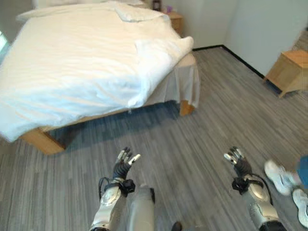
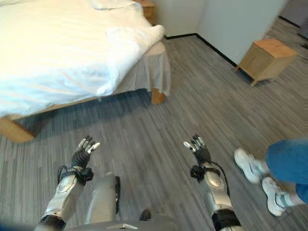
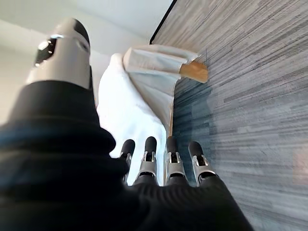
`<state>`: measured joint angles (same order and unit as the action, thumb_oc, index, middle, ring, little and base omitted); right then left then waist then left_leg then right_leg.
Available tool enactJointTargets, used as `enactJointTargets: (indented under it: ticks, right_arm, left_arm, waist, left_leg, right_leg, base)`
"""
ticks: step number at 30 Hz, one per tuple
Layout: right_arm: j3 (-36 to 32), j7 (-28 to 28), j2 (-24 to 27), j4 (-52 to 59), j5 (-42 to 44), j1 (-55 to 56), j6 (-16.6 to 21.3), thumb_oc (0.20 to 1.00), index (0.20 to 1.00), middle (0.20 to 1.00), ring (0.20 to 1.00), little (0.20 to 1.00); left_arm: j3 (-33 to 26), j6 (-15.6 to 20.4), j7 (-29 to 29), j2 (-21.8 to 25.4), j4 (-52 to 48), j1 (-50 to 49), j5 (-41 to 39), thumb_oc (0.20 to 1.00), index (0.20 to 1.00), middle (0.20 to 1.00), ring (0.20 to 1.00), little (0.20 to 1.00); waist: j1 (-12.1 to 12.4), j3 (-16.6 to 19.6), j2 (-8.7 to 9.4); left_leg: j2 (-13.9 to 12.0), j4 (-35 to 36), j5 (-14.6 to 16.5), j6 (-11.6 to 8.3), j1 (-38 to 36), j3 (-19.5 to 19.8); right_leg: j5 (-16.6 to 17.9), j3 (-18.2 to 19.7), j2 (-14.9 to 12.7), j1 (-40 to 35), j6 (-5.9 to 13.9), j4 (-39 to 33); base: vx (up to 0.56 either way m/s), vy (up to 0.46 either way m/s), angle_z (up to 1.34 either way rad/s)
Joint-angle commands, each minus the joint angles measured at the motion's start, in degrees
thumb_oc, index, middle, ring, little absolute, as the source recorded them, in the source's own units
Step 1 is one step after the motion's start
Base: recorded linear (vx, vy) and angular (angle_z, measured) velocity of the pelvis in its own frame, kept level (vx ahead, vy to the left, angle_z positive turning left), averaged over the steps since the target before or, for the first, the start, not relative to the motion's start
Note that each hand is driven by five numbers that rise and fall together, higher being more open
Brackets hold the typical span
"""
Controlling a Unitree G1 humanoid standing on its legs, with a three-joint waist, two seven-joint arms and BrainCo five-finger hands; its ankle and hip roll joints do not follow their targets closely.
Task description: Making the bed.
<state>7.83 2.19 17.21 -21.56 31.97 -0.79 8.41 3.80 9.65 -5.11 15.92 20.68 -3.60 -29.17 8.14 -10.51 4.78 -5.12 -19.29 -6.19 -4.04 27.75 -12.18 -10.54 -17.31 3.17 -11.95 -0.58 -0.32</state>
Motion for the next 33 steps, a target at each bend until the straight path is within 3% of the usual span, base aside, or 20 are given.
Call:
enactJointTargets:
  ticks: [1, 4, 5, 8, 10, 11, 12, 14, 15, 17, 19, 22, 25, 26, 27, 28, 29, 31, 32, 33]
  right_arm:
    - [-0.3, -0.8, 2.0, 2.0, 1.2, -2.6, 3.1, 1.000, 1.000, 1.000, 1.000, 1.000]
    - [0.5, -1.5, 2.2, 2.3, 0.0, -4.1, 2.6, 1.000, 1.000, 1.000, 1.000, 1.000]
    - [1.7, -2.2, 1.9, 2.4, -1.3, -5.0, 1.9, 1.000, 1.000, 1.000, 1.000, 1.000]
    - [2.6, -2.9, 0.9, 3.4, -1.4, -5.0, 1.9, 1.000, 1.000, 1.000, 1.000, 1.000]
    - [3.6, -2.9, -0.9, 2.7, -0.8, -6.3, 2.1, 1.000, 1.000, 1.000, 1.000, 1.000]
    - [4.0, -3.7, -2.0, 2.2, -0.2, -6.8, 1.7, 1.000, 1.000, 1.000, 1.000, 1.000]
    - [4.3, -3.9, -1.9, 2.2, -1.2, -6.8, 1.6, 1.000, 1.000, 1.000, 1.000, 1.000]
    - [4.6, -3.9, -1.9, 2.5, -1.7, -6.7, 1.4, 1.000, 1.000, 1.000, 1.000, 1.000]
    - [4.7, -4.1, -3.1, 2.0, -0.1, -6.2, 0.9, 1.000, 1.000, 1.000, 1.000, 1.000]
    - [4.7, -4.2, -3.3, 2.0, 0.1, -5.8, 0.8, 1.000, 1.000, 1.000, 1.000, 1.000]
    - [3.6, -4.4, -2.7, 2.5, 0.7, -3.7, 0.5, 1.000, 1.000, 1.000, 1.000, 1.000]
    - [1.7, -4.6, -1.4, 2.7, 0.6, -0.8, 0.3, 1.000, 1.000, 1.000, 1.000, 1.000]
    - [-0.3, -4.6, -0.3, 3.7, 0.1, 2.5, 0.3, 1.000, 1.000, 1.000, 1.000, 1.000]
    - [-1.8, -5.4, 0.8, 4.6, 0.1, 4.3, -0.1, 1.000, 1.000, 1.000, 1.000, 1.000]
    - [-2.7, -5.5, 1.1, 4.6, 0.3, 4.8, -0.2, 1.000, 1.000, 1.000, 1.000, 1.000]
    - [-4.8, -5.7, 3.3, 4.2, 1.1, 5.4, 0.4, 1.000, 1.000, 1.000, 1.000, 1.000]
    - [-6.2, -5.3, 4.7, 4.2, 1.5, 5.4, 0.9, 1.000, 1.000, 1.000, 1.000, 1.000]
    - [-8.0, -4.3, 5.9, 3.8, 1.5, 5.3, 1.4, 1.000, 1.000, 1.000, 1.000, 1.000]
    - [-8.8, -3.6, 6.0, 4.1, 1.5, 5.5, 1.8, 1.000, 1.000, 1.000, 1.000, 1.000]
    - [-10.1, -2.6, 5.4, 4.1, 1.3, 6.1, 2.0, 1.000, 1.000, 1.000, 1.000, 1.000]
  left_arm:
    - [0.5, 3.2, 0.5, 0.3, -1.1, 4.9, -1.5, 1.000, 1.000, 1.000, 1.000, 1.000]
    - [0.2, 3.0, 0.7, 0.3, -1.5, 4.2, -0.9, 1.000, 1.000, 1.000, 1.000, 1.000]
    - [-0.2, 2.8, 0.9, 0.4, -1.8, 3.3, -1.0, 1.000, 1.000, 1.000, 1.000, 1.000]
    - [-0.3, 2.9, 0.9, 0.5, -2.2, 2.4, -0.8, 1.000, 1.000, 1.000, 1.000, 1.000]
    - [0.0, 2.6, 0.7, 1.3, -2.6, 2.7, -0.3, 1.000, 1.000, 1.000, 1.000, 1.000]
    - [0.1, 2.3, 0.7, 1.7, -3.8, 2.6, -0.2, 1.000, 1.000, 1.000, 1.000, 1.000]
    - [0.1, 2.3, 0.8, 1.8, -4.3, 2.7, -0.6, 1.000, 1.000, 1.000, 1.000, 1.000]
    - [0.3, 2.3, 1.0, 1.9, -4.5, 2.7, -0.8, 1.000, 1.000, 1.000, 1.000, 1.000]
    - [1.2, 2.0, 1.4, 3.2, -5.1, 2.9, 0.4, 1.000, 1.000, 1.000, 1.000, 1.000]
    - [1.4, 1.9, 1.6, 3.1, -5.2, 2.9, 0.1, 1.000, 1.000, 1.000, 1.000, 1.000]
    - [2.9, 1.8, 3.0, 3.0, -5.0, 2.8, -0.9, 1.000, 1.000, 1.000, 1.000, 1.000]
    - [4.9, 1.8, 4.4, 3.0, -4.0, 3.1, -0.4, 1.000, 1.000, 1.000, 1.000, 1.000]
    - [7.0, 1.8, 5.7, 3.0, -3.1, 4.0, 0.6, 1.000, 1.000, 1.000, 1.000, 1.000]
    - [8.5, 1.2, 7.2, 2.8, -2.7, 4.6, 1.3, 1.000, 1.000, 1.000, 1.000, 1.000]
    - [8.7, 1.1, 7.9, 2.8, -3.3, 3.9, 0.8, 1.000, 1.000, 1.000, 1.000, 1.000]
    - [9.5, 0.8, 10.6, 2.5, -4.5, 1.7, -1.0, 1.000, 1.000, 1.000, 1.000, 1.000]
    - [9.9, 0.0, 11.9, 2.2, -4.9, 1.6, -3.4, 1.000, 1.000, 1.000, 1.000, 1.000]
    - [10.6, -0.8, 13.2, 2.6, -5.2, 2.4, -4.4, 1.000, 1.000, 1.000, 1.000, 1.000]
    - [11.0, -1.2, 13.6, 2.6, -5.1, 2.9, -4.9, 1.000, 1.000, 1.000, 1.000, 1.000]
    - [11.6, -1.9, 14.9, 2.4, -4.6, 3.6, -6.3, 1.000, 1.000, 1.000, 1.000, 1.000]
  waist:
    - [2.9, 0.8, -2.53]
    - [3.2, 1.9, -2.48]
    - [3.7, 3.3, -2.05]
    - [3.6, 5.0, -0.18]
    - [4.6, 5.6, 2.49]
    - [4.7, 4.6, 3.20]
    - [4.4, 3.9, 2.64]
    - [3.7, 3.1, 1.57]
    - [1.7, 1.3, -0.15]
    - [1.3, 1.2, -0.60]
    - [-0.9, 0.9, -1.58]
    - [-3.8, 1.7, -1.26]
    - [-6.1, 2.3, -1.23]
    - [-5.7, 2.8, -0.88]
    - [-6.3, 2.9, -0.72]
    - [-6.4, 2.5, -0.90]
    - [-6.9, 1.6, -0.85]
    - [-7.8, 0.5, -0.52]
    - [-8.7, 0.7, -0.75]
    - [-9.7, 1.1, -0.79]
  left_leg:
    - [3.3, 19.1, -7.5, -2.45, -12.3, 8.3]
    - [4.7, 22.7, -9.1, -2.54, -12.9, 6.5]
    - [5.1, 22.0, -9.0, -1.35, -13.7, 3.4]
    - [5.9, 19.5, -6.3, 1.14, -13.9, 2.7]
    - [7.0, 17.0, -2.7, 3.56, -14.3, 1.0]
    - [7.6, 17.8, 0.1, 5.58, -18.0, 0.6]
    - [7.3, 18.1, 1.1, 6.19, -20.2, 0.8]
    - [6.4, 18.4, 1.8, 6.52, -22.1, 1.3]
    - [5.9, 20.9, 3.7, 7.27, -28.7, 5.2]
    - [5.6, 21.6, 3.8, 7.04, -29.8, 6.4]
    - [5.7, 23.4, 5.0, 5.85, -33.3, 11.7]
    - [6.6, 23.7, 7.2, 4.64, -34.7, 18.7]
    - [7.2, 23.0, 8.2, 3.88, -35.3, 27.9]
    - [6.9, 20.4, 7.9, 2.33, -34.3, 32.4]
    - [6.7, 20.6, 8.3, 1.95, -34.1, 33.7]
    - [5.0, 19.0, 7.6, 0.14, -32.8, 35.7]
    - [3.9, 16.0, 6.9, -0.70, -30.1, 32.1]
    - [0.8, 14.0, 5.5, -0.49, -27.0, 18.7]
    - [-1.2, 14.9, 5.2, -0.37, -27.2, 9.9]
    - [-1.3, 13.2, 6.2, -0.20, -27.7, -0.3]
  right_leg:
    - [5.6, 5.3, -3.4, -2.1, 5.15, -4.7]
    - [4.1, 5.9, -3.3, -4.8, 5.44, -4.7]
    - [3.3, 6.8, -3.2, -6.5, 5.70, -4.7]
    - [1.9, 6.5, -5.0, -8.4, 6.58, -4.6]
    - [6.6, 7.2, -8.5, -5.6, 9.23, 6.3]
    - [16.2, 7.8, -10.7, 1.5, 13.45, 22.3]
    - [20.4, 6.8, -11.8, 4.7, 14.46, 28.8]
    - [22.1, 6.5, -12.1, 7.4, 14.44, 33.1]
    - [20.0, 6.2, -15.3, 13.8, 12.21, 36.8]
    - [19.1, 5.8, -15.9, 14.8, 11.54, 35.3]
    - [16.5, 10.2, -15.3, 19.3, 10.52, 26.1]
    - [15.3, 21.6, -11.8, 19.1, 11.88, 8.2]
    - [17.3, 33.6, -9.9, 19.4, 14.18, 1.6]
    - [15.7, 33.3, -10.2, 17.0, 13.87, 1.2]
    - [15.9, 31.6, -10.9, 16.5, 13.54, 0.7]
    - [15.5, 28.3, -9.8, 15.3, 11.69, 0.9]
    - [14.2, 23.8, -10.8, 13.5, 10.46, 1.0]
    - [13.3, 16.3, -12.6, 10.4, 9.26, -0.3]
    - [13.1, 12.4, -13.1, 9.0, 9.46, -1.2]
    - [13.2, 7.7, -13.8, 7.9, 9.66, -1.6]
  base:
    - [0.79, 0.051, -0.11]
    - [0.44, 0.016, -0.08]
    - [0.69, 0.079, -0.02]
    - [0.42, 0.089, 0.26]
    - [0.52, 0.184, 0.31]
    - [0.49, 0.222, -0.17]
    - [0.44, 0.200, -0.32]
    - [0.40, 0.080, 0.19]
    - [0.61, 0.000, 0.82]
    - [0.52, -0.049, 0.84]
    - [0.47, -0.163, 1.10]
    - [0.42, -0.191, 1.55]
    - [0.43, -0.269, 1.74]
    - [0.35, -0.401, 4.22]
    - [0.40, -0.656, 5.08]
    - [0.24, -0.590, 4.50]
    - [0.20, -0.626, 3.16]
    - [-0.01, -0.261, 2.66]
    - [-0.09, -0.143, 2.32]
    - [-0.07, -0.099, 1.72]
